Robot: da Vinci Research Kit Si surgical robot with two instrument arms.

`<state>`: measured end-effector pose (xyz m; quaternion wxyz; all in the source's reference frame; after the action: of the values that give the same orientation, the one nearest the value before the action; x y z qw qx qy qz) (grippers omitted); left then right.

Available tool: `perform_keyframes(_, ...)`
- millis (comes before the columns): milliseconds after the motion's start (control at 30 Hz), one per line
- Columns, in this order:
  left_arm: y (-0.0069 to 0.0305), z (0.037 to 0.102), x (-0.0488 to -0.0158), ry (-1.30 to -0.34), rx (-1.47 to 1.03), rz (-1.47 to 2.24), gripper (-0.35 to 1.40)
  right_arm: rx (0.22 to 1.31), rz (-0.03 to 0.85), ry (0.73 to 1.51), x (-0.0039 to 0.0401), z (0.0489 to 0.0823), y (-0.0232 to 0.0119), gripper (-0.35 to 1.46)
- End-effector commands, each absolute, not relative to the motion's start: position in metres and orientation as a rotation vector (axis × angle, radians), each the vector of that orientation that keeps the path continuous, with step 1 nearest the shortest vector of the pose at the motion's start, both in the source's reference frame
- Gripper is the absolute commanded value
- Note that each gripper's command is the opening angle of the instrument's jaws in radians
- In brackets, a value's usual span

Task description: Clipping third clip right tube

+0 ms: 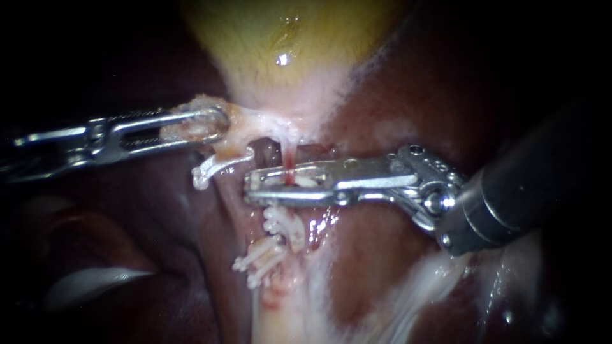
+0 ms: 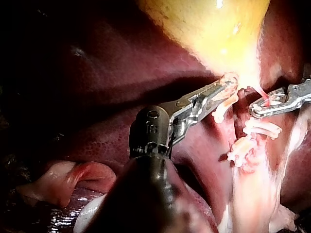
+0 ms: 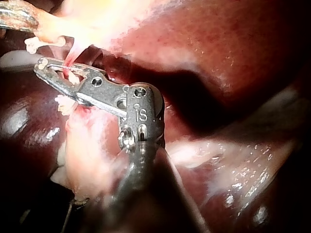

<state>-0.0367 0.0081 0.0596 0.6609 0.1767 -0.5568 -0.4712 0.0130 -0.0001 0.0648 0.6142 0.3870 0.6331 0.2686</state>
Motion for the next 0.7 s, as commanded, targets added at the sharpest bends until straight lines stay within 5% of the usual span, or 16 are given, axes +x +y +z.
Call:
perform_keyframes(33,0.0081,0.0596,-0.0367,-1.259,0.400,-1.066,-0.35,0.884,0.626,1.457,0.0129,0.0649,-0.0002,-0.35)
perform_keyframes(700,0.0081,0.0596,-0.0367,-1.259,0.400,-1.066,-0.35,0.886,0.613,1.425,0.0122,0.0652,-0.0001,-0.35)
